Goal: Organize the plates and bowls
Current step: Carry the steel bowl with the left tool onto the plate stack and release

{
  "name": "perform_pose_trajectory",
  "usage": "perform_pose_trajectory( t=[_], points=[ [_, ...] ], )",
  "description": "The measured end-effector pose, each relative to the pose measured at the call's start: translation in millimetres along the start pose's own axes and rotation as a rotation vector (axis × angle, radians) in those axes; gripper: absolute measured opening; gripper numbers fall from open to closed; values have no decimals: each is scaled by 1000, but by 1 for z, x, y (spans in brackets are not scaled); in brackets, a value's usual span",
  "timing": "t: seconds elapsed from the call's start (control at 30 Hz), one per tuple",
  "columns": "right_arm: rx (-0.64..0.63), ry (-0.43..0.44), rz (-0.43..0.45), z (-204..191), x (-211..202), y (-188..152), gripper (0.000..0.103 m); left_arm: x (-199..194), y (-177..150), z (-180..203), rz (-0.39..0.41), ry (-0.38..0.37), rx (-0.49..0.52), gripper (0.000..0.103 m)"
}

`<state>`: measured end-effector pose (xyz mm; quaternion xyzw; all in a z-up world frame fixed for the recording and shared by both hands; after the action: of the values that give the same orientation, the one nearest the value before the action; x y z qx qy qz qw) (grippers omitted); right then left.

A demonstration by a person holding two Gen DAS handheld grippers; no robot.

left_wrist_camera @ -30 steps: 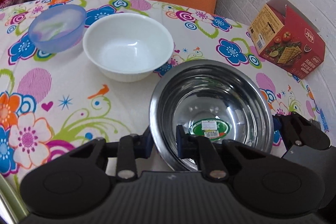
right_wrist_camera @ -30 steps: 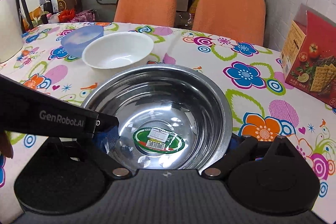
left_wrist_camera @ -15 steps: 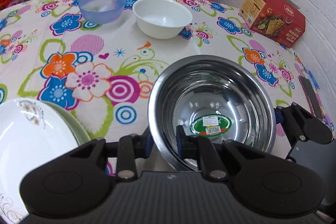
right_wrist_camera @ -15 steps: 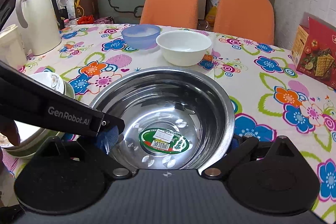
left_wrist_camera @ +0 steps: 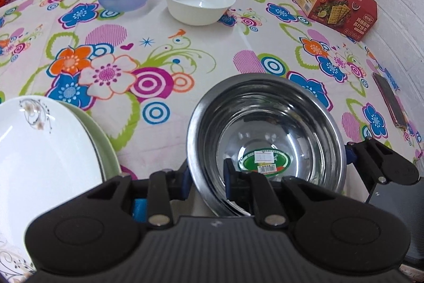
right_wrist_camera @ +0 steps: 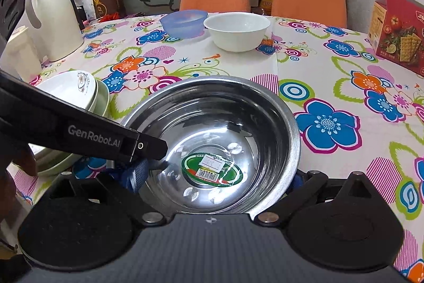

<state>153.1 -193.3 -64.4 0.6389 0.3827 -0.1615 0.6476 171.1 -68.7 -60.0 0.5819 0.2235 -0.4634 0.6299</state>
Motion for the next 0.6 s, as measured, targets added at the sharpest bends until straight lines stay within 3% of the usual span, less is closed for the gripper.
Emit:
perform_pose_trajectory(
  t=[0.03, 0.07, 0.1, 0.13, 0.17, 0.37, 0.6],
  points=[
    [15, 9, -10, 3, 0, 0, 87, 0, 1, 1, 3, 0, 4, 12],
    [32, 18, -20, 5, 0, 0, 87, 0, 1, 1, 9, 2, 4, 18],
    [52, 31, -25, 8, -1, -1, 87, -2, 2, 0, 17, 10, 1, 47],
    [61, 41, -27, 10, -4, -1, 87, -5, 3, -1, 35, 17, -3, 64],
    [62, 45, -23, 13, -9, -2, 87, -10, 5, -2, 60, 23, -7, 69],
    [47, -29, 31, 34, -46, 0, 87, -39, 23, -15, 150, 40, -17, 69],
    [57, -48, 119, 54, -67, 35, 87, -51, 48, -38, 183, 58, -85, 69]
  ],
)
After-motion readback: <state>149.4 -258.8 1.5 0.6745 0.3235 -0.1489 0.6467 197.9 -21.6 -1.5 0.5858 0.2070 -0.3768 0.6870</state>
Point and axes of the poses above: each gripper's, at about its wrist camera, not at the fingertips, and x roughly the way its jaws point, z to its right, y to its top, the point moved 3 cm from there along x, roughly the way its jaws point, and after that the axes turned 2 degrees about x, right-handed, at the moved point
